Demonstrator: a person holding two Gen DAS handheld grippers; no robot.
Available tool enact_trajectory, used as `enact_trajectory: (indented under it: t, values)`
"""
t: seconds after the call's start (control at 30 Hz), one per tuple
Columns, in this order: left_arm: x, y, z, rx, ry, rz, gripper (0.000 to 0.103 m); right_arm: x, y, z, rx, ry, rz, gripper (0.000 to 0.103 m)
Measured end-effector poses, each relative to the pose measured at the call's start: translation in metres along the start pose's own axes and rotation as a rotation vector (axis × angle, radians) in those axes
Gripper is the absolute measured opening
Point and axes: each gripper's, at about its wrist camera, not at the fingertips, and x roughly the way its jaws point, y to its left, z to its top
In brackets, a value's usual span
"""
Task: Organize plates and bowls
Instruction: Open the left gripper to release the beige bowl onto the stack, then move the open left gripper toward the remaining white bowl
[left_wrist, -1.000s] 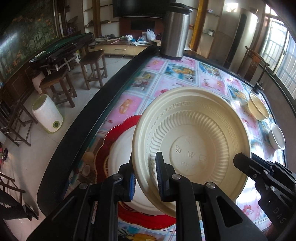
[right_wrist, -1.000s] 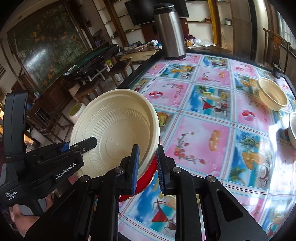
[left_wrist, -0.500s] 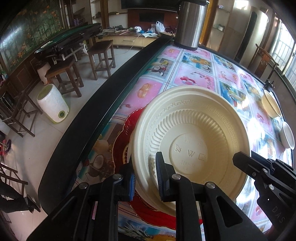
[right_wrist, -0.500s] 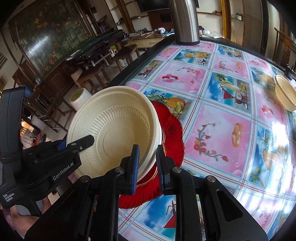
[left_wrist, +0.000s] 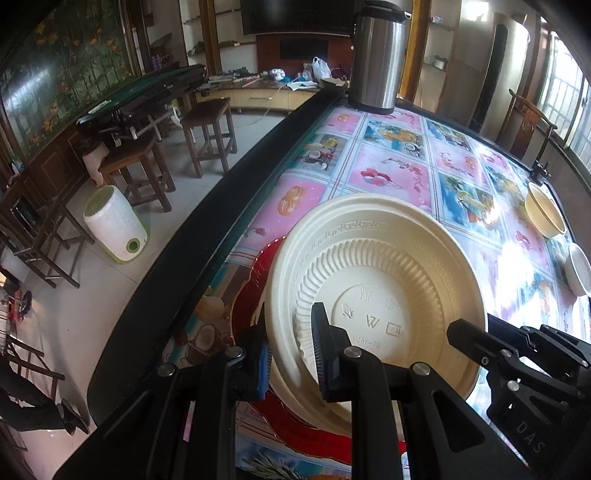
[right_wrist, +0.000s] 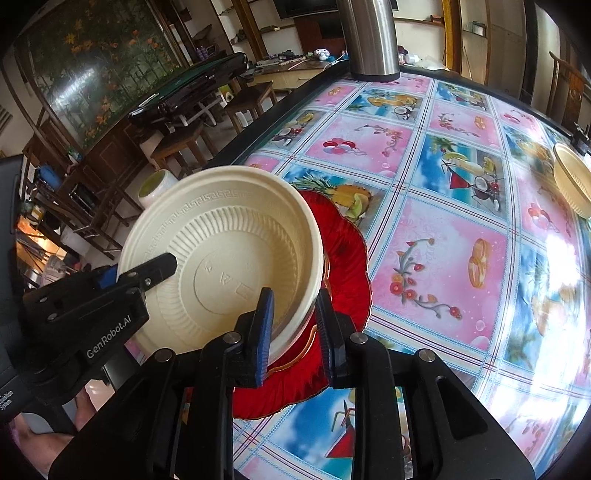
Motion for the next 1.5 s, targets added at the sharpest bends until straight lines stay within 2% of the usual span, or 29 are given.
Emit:
enact_trajectory:
  t: [0.1, 0.17, 0.23, 0.33, 0.5, 0.6, 0.7, 0.73, 0.77, 0.83, 1.03, 1.5]
  values:
    - [-0.001, 0.002, 0.0, -0.001, -0.008, 0.008, 0.019, 0.0, 0.001, -0.001, -0.002, -0.004, -0.004, 0.023]
    - [-0.001, 0.001, 0.0, 0.005, -0.011, 0.015, 0.03, 0.0, 0.001, -0.001, 0.0, -0.004, -0.01, 0.023]
    - [-0.003, 0.001, 0.001, 0.003, -0.022, 0.017, 0.048, -0.002, 0.001, -0.001, 0.0, -0.012, -0.02, 0.023]
    - [-0.013, 0.003, 0.003, -0.006, -0.073, 0.042, 0.051, -0.006, -0.001, 0.0, 0.005, -0.02, -0.016, 0.023]
    - [-0.021, -0.004, 0.005, 0.003, -0.097, 0.014, 0.053, -0.017, -0.009, -0.002, 0.026, -0.048, -0.009, 0.023]
    - [-0.024, -0.013, 0.005, 0.012, -0.105, -0.014, 0.065, -0.025, -0.018, -0.005, 0.049, -0.066, -0.008, 0.023]
    - [-0.025, -0.028, 0.002, 0.033, -0.108, -0.038, 0.066, -0.033, -0.031, -0.011, 0.075, -0.081, -0.012, 0.024]
    - [-0.026, -0.034, 0.002, 0.044, -0.105, -0.047, 0.066, -0.035, -0.036, -0.013, 0.082, -0.081, -0.016, 0.028]
    - [-0.025, -0.042, 0.002, 0.053, -0.103, -0.064, 0.067, -0.037, -0.04, -0.015, 0.087, -0.083, -0.021, 0.037]
    - [-0.026, -0.053, 0.002, 0.057, -0.105, -0.084, 0.073, -0.046, -0.052, -0.021, 0.106, -0.103, -0.04, 0.047]
    - [-0.025, -0.095, 0.001, 0.112, -0.095, -0.13, 0.074, -0.072, -0.093, -0.035, 0.163, -0.134, -0.137, 0.046]
    - [-0.019, -0.204, 0.001, 0.248, -0.06, -0.212, 0.074, -0.113, -0.206, -0.066, 0.371, -0.153, -0.247, 0.048]
